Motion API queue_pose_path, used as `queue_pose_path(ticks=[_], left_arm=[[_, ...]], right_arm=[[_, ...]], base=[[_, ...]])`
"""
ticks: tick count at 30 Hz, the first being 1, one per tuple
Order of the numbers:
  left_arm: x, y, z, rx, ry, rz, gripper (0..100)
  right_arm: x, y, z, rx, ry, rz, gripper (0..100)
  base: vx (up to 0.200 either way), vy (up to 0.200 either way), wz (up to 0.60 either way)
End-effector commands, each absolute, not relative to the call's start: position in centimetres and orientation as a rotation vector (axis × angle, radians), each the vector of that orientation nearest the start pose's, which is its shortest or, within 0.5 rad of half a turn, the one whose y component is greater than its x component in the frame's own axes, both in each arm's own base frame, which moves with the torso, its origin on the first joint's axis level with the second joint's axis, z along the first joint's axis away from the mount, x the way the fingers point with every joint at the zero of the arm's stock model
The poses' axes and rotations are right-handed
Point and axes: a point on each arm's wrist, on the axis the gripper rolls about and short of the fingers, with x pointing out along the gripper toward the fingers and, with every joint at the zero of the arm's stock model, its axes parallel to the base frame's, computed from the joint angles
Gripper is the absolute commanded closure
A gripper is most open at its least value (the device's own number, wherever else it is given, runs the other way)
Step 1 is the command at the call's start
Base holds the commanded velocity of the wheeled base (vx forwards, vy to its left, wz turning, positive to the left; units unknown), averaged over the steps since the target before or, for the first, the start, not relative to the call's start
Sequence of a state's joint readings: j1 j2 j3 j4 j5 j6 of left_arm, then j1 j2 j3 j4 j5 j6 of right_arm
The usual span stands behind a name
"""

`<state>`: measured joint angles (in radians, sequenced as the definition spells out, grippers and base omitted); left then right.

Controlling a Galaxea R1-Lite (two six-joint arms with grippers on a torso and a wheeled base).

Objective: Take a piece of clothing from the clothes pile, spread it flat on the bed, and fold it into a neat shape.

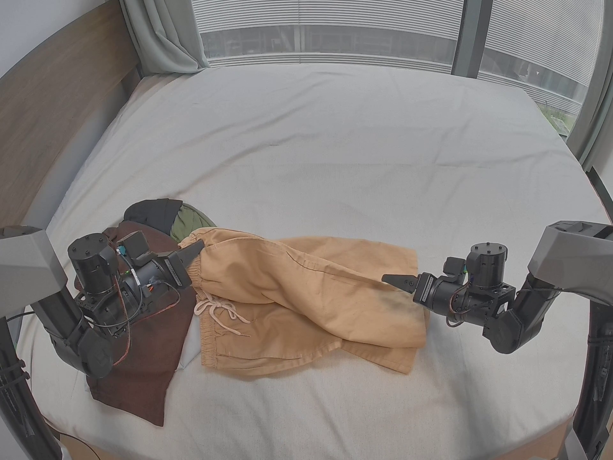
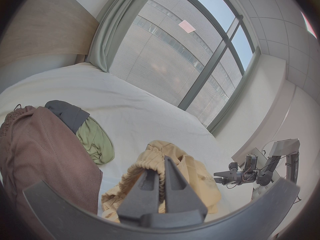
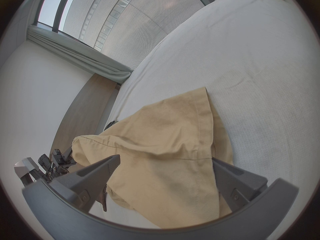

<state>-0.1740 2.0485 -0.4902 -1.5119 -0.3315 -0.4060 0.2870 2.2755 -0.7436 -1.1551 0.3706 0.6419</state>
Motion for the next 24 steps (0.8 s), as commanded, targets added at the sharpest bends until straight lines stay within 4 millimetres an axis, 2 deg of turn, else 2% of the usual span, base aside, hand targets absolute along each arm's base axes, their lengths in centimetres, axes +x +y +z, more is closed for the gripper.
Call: queue_pose_path(ticks=[1, 3, 4, 13, 17, 20, 24], left_arm=[[31.1, -6.2, 8.8, -0.401, 0.148, -0.488, 100], [31.1, -6.2, 8.8, -0.401, 0.147, -0.489, 100], [31.1, -6.2, 8.8, -0.401, 0.147, -0.489, 100], [31.2, -6.2, 8.8, -0.401, 0.147, -0.489, 100], [31.3, -6.2, 8.9, -0.402, 0.139, -0.487, 100], [31.5, -6.2, 9.0, -0.402, 0.134, -0.486, 100], [31.5, -6.2, 9.0, -0.403, 0.133, -0.485, 100]], right_arm=[[35.3, 11.4, 1.4, 0.625, 0.594, 0.503, 0], [35.3, 11.4, 1.4, 0.625, 0.593, 0.505, 0], [35.3, 11.4, 1.4, 0.626, 0.591, 0.503, 100], [34.9, 10.9, 1.4, 0.624, 0.573, 0.503, 100], [34.7, 10.2, 2.0, 0.629, 0.545, 0.504, 100], [34.2, 9.4, 3.0, 0.640, 0.525, 0.554, 100], [33.7, 8.5, 3.3, 0.657, 0.534, 0.634, 100]], base=[[0.000, 0.000, 0.00], [0.000, 0.000, 0.00], [0.000, 0.000, 0.00], [0.000, 0.000, 0.00], [0.000, 0.000, 0.00], [0.000, 0.000, 0.00], [0.000, 0.000, 0.00]])
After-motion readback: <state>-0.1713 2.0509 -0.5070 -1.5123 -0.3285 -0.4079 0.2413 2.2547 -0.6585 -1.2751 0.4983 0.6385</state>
